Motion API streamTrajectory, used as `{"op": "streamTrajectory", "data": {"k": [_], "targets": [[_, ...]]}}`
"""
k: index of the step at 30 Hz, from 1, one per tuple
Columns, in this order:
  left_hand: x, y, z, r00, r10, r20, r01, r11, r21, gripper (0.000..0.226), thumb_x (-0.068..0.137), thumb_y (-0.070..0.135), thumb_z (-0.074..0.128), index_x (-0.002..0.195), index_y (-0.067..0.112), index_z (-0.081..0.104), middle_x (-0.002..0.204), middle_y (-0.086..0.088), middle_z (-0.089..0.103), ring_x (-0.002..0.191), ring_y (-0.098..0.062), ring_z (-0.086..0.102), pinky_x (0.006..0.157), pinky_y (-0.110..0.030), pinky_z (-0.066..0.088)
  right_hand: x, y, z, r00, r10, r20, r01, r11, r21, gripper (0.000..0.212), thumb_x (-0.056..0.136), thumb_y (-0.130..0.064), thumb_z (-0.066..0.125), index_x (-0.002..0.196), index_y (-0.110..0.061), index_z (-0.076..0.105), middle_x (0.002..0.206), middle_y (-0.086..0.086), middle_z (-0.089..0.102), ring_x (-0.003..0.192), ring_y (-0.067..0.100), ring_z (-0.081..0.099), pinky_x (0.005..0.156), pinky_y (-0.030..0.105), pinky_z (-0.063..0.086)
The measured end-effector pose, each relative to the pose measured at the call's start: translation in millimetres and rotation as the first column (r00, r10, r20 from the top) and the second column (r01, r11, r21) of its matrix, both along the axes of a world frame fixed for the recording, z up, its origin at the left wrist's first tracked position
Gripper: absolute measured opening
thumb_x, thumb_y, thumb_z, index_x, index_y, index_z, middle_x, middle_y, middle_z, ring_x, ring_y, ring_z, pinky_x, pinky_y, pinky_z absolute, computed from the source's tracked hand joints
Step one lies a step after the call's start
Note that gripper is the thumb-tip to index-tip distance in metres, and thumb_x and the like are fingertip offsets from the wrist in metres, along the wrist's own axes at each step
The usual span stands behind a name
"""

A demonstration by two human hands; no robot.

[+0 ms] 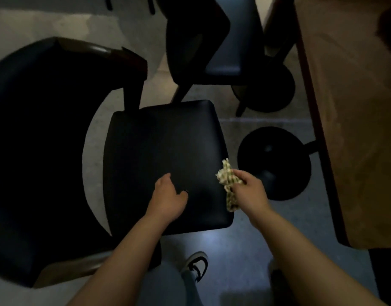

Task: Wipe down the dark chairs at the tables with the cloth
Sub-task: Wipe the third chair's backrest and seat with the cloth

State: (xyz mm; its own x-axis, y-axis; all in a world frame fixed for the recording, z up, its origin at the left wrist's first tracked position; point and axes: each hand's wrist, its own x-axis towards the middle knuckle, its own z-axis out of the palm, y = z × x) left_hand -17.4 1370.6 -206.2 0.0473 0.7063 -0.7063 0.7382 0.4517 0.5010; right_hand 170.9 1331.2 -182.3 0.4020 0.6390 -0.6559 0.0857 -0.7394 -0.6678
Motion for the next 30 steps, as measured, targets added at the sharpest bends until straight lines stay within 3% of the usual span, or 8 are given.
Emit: {"op": "streamTrajectory", "data": {"k": [7, 9, 14, 19, 23, 25, 27, 30], "targets": [[9, 49, -52, 0.996, 0.082, -0.027, -0.082, 0.997, -0.003, 0.084, 0.092, 0.026, 0.060, 0.154, 0.009, 0.007, 0.160, -0.011, 0.009, 0.144, -0.027, 0.024, 0.114, -0.034, 0.025, 11, 69, -62, 0.959, 0.276, 0.063, -0.275, 0.961, -0.026, 0.047, 0.090, 0.000, 0.045, 0.132, -0.018, 0.055, 0.109, 0.000, 0.063, 0.083, 0.003, 0.057, 0.054, 0.007, 0.044], [11, 64, -71, 0.992, 0.121, -0.040, -0.122, 0.992, -0.024, 0.087, 0.092, 0.023, 0.060, 0.154, 0.010, 0.001, 0.162, -0.009, 0.001, 0.146, -0.028, 0.019, 0.115, -0.035, 0.024, 13, 91, -79, 0.919, 0.369, 0.138, -0.368, 0.929, -0.035, 0.047, 0.090, 0.000, 0.047, 0.133, -0.017, 0.054, 0.120, 0.005, 0.060, 0.089, 0.007, 0.056, 0.062, 0.005, 0.043], [13, 84, -113, 0.957, 0.248, -0.151, -0.257, 0.965, -0.045, 0.090, 0.091, 0.021, 0.060, 0.155, 0.013, -0.003, 0.162, -0.010, -0.011, 0.149, -0.031, 0.002, 0.119, -0.039, 0.015, 17, 148, -113, 0.801, 0.548, 0.240, -0.568, 0.823, 0.021, 0.054, 0.089, 0.003, 0.049, 0.140, -0.014, 0.045, 0.138, 0.006, 0.046, 0.114, 0.009, 0.046, 0.095, 0.018, 0.035], [11, 88, -150, 0.895, 0.195, -0.400, -0.209, 0.978, 0.010, 0.078, 0.098, 0.037, 0.044, 0.155, 0.011, -0.002, 0.160, -0.019, -0.015, 0.146, -0.035, -0.021, 0.119, -0.045, 0.001, 24, 211, -151, 0.520, 0.752, 0.405, -0.822, 0.569, -0.001, 0.071, 0.086, 0.009, 0.050, 0.149, -0.013, 0.027, 0.156, 0.008, 0.018, 0.141, 0.023, 0.025, 0.108, 0.016, 0.017], [7, 78, -177, 0.854, 0.244, -0.459, -0.256, 0.966, 0.038, 0.070, 0.102, 0.043, 0.030, 0.155, 0.023, -0.010, 0.159, -0.019, -0.020, 0.145, -0.035, -0.022, 0.120, -0.051, 0.000, 24, 233, -192, 0.054, 0.873, 0.484, -0.986, 0.122, -0.110, 0.081, 0.084, 0.007, 0.052, 0.152, -0.014, 0.012, 0.160, 0.004, -0.007, 0.147, 0.026, 0.003, 0.116, 0.032, 0.023], [13, 65, -186, 0.828, 0.333, -0.452, -0.301, 0.943, 0.143, 0.073, 0.102, 0.043, 0.032, 0.154, 0.021, -0.014, 0.159, -0.018, -0.021, 0.146, -0.033, -0.022, 0.119, -0.049, -0.001, 24, 231, -209, -0.132, 0.827, 0.547, -0.984, -0.043, -0.173, 0.075, 0.092, -0.006, 0.051, 0.153, -0.014, 0.009, 0.160, 0.007, -0.006, 0.147, 0.026, -0.005, 0.119, 0.041, 0.013], [23, 52, -192, 0.779, 0.478, -0.405, -0.421, 0.878, 0.228, 0.081, 0.100, 0.044, 0.036, 0.152, 0.011, -0.017, 0.158, -0.019, -0.024, 0.146, -0.030, -0.023, 0.119, -0.044, -0.007, 27, 227, -220, -0.194, 0.744, 0.639, -0.977, -0.090, -0.192, 0.068, 0.094, -0.016, 0.051, 0.152, -0.013, 0.015, 0.160, 0.012, 0.003, 0.147, 0.030, -0.004, 0.120, 0.045, 0.002], [41, 30, -201, 0.712, 0.596, -0.372, -0.538, 0.803, 0.256, 0.089, 0.099, 0.047, 0.038, 0.149, 0.001, -0.020, 0.157, -0.017, -0.027, 0.145, -0.026, -0.025, 0.116, -0.036, -0.015, 33, 240, -227, -0.221, 0.673, 0.706, -0.975, -0.157, -0.156, 0.063, 0.090, -0.012, 0.056, 0.148, -0.009, 0.030, 0.156, 0.019, 0.019, 0.145, 0.037, 0.011, 0.118, 0.050, 0.006]]}}
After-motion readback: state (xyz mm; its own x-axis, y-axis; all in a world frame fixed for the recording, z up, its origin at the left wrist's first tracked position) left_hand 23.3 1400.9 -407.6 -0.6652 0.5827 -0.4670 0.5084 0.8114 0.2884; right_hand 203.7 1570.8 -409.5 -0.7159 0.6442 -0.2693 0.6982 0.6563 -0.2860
